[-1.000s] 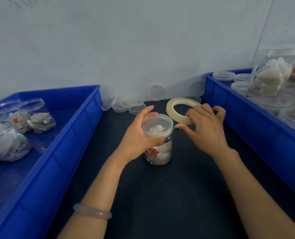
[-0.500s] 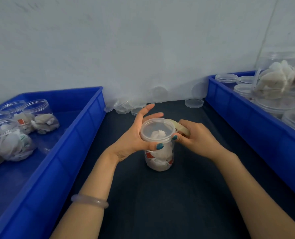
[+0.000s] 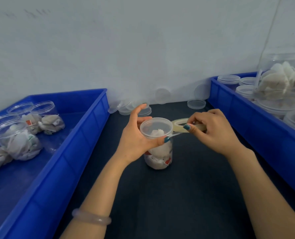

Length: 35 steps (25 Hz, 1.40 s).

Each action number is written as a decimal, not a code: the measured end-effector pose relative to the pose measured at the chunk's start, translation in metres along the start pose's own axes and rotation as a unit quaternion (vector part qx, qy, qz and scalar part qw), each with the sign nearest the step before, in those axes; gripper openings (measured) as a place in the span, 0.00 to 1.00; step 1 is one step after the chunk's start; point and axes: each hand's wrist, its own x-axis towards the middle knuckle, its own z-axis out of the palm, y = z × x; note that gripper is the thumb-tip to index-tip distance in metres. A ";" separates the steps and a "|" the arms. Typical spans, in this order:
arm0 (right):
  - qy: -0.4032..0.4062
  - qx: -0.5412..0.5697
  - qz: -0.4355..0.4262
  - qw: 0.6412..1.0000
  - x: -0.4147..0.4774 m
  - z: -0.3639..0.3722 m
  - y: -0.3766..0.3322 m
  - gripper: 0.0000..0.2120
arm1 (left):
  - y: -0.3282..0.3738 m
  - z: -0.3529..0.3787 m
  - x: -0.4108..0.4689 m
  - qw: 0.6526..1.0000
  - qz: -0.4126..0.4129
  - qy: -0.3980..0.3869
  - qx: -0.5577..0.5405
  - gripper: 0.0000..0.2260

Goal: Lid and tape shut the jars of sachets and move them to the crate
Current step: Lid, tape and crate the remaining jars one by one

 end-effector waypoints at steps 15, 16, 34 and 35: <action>0.026 -0.135 0.031 0.990 0.002 0.026 -0.020 0.24 | 0.001 -0.031 0.016 0.977 0.020 -0.206 0.050 0.41; 0.029 -0.130 0.028 0.991 0.002 0.027 -0.021 0.22 | 0.008 -0.029 0.016 0.973 0.017 -0.211 0.091 0.43; 0.026 -0.116 -0.005 0.993 0.001 0.018 -0.022 0.26 | 0.023 -0.013 0.026 0.966 0.011 -0.189 0.178 0.42; 0.032 -0.113 -0.002 0.993 0.001 0.021 -0.025 0.25 | 0.024 -0.015 0.027 0.964 0.013 -0.199 0.178 0.43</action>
